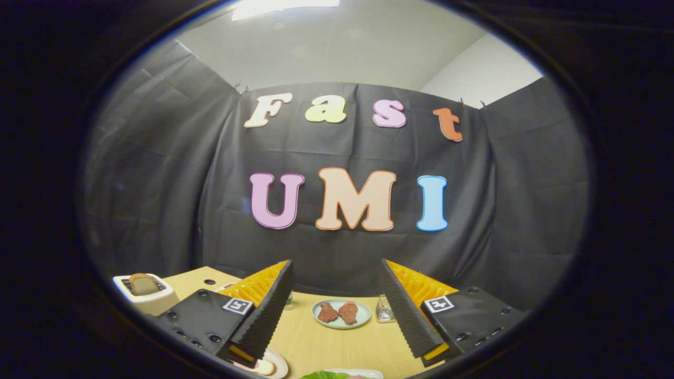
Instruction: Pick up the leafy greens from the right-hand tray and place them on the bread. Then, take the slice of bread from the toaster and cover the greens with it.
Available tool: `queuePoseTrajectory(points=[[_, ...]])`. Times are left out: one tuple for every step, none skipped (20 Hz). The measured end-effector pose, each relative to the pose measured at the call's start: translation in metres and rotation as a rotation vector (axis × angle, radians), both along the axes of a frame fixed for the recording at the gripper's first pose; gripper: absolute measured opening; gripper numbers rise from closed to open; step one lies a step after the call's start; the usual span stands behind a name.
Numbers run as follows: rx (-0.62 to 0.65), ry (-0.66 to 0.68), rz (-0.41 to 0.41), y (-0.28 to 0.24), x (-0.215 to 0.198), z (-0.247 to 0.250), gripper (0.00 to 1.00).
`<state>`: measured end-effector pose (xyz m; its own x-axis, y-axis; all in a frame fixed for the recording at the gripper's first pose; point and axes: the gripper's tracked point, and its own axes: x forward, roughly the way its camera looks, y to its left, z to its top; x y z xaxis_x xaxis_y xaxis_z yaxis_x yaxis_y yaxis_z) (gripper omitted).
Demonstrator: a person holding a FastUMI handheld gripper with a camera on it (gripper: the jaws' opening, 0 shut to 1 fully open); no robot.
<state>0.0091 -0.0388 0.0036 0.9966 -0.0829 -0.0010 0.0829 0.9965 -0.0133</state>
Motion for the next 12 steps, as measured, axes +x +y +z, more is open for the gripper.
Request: queuePoseTrajectory(points=[[-0.001, 0.001, 0.000, -0.001, 0.000, 0.000, 1.00], [-0.001, 0.003, 0.003, -0.001, -0.001, -0.001, 1.00], [-0.002, 0.005, 0.007, -0.001, -0.001, -0.001, 1.00], [-0.003, 0.006, 0.010, -0.002, -0.002, -0.002, 1.00], [-0.005, 0.007, 0.013, -0.003, -0.002, -0.001, 1.00], [-0.007, 0.007, 0.020, -0.004, -0.003, -0.002, 1.00], [-0.008, 0.011, 0.029, -0.004, -0.003, -0.003, 1.00], [-0.006, 0.017, 0.044, -0.005, -0.003, -0.005, 1.00], [-0.003, 0.027, 0.067, -0.004, -0.003, -0.008, 1.00], [0.001, 0.039, 0.094, -0.003, -0.002, -0.012, 1.00], [-0.002, 0.051, 0.116, -0.003, -0.002, -0.015, 1.00], [-0.012, 0.061, 0.131, -0.007, -0.003, -0.017, 1.00]])
